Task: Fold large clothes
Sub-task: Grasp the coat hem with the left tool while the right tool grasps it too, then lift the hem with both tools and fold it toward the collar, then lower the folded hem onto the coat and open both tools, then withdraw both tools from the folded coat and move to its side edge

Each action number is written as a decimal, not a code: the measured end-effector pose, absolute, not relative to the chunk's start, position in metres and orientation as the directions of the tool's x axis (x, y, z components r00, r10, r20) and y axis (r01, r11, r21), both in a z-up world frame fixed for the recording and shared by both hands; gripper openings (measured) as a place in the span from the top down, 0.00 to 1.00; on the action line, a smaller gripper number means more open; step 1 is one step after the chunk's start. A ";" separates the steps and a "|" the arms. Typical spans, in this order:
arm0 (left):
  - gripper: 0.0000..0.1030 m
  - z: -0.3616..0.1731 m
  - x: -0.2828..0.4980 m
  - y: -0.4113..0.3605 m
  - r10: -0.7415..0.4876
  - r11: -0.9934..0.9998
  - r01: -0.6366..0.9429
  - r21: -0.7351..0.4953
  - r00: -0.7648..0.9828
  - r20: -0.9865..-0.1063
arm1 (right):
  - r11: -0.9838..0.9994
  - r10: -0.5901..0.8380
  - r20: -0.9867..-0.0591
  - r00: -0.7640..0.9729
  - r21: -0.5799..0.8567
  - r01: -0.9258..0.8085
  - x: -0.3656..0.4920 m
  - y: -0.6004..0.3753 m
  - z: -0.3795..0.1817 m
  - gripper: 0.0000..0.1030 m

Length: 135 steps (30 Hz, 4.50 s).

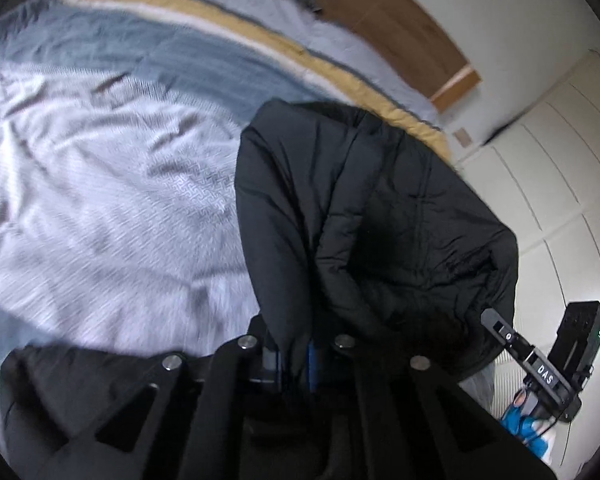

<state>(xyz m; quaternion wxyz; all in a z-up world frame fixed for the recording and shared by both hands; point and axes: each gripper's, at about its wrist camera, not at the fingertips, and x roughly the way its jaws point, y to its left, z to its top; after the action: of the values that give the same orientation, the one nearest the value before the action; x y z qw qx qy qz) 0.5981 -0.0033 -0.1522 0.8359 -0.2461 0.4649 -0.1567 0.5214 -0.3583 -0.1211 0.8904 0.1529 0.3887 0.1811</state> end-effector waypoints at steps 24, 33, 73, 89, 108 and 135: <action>0.90 -0.225 0.476 0.054 -0.510 0.782 -0.033 -0.622 0.540 -0.670 | 0.855 0.417 -0.599 0.683 0.514 -0.072 0.419 -0.383 -0.216 0.90; 0.85 -0.226 0.450 0.061 -0.502 0.793 -0.042 -0.607 0.520 -0.691 | 0.900 0.362 -0.652 0.666 0.431 -0.066 0.395 -0.381 -0.212 0.82; 0.24 -0.205 0.420 0.017 -0.337 0.936 0.080 -0.344 0.489 -0.805 | 0.971 0.204 -0.778 0.594 0.081 -0.227 0.365 -0.318 -0.193 0.33; 0.25 -0.160 0.373 -0.054 -0.361 0.928 0.283 -0.244 0.508 -0.782 | 0.941 0.281 -0.774 0.568 0.104 -0.323 0.331 -0.302 -0.163 0.33; 0.24 -0.118 0.303 -0.051 -0.182 0.972 0.223 -0.070 0.533 -0.826 | 0.973 0.204 -0.841 0.501 0.116 -0.201 0.281 -0.325 -0.147 0.33; 0.24 -0.045 0.125 0.114 0.000 0.995 -0.090 -0.048 0.472 -0.882 | 0.986 0.150 -0.899 0.412 0.166 0.004 0.116 -0.386 -0.103 0.31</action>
<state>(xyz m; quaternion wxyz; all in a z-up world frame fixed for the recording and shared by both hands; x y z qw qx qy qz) 0.1255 0.1138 -0.0451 0.8567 -0.0437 0.5132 0.0265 0.1156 -0.3861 -0.1032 0.8371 0.0710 0.5406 0.0435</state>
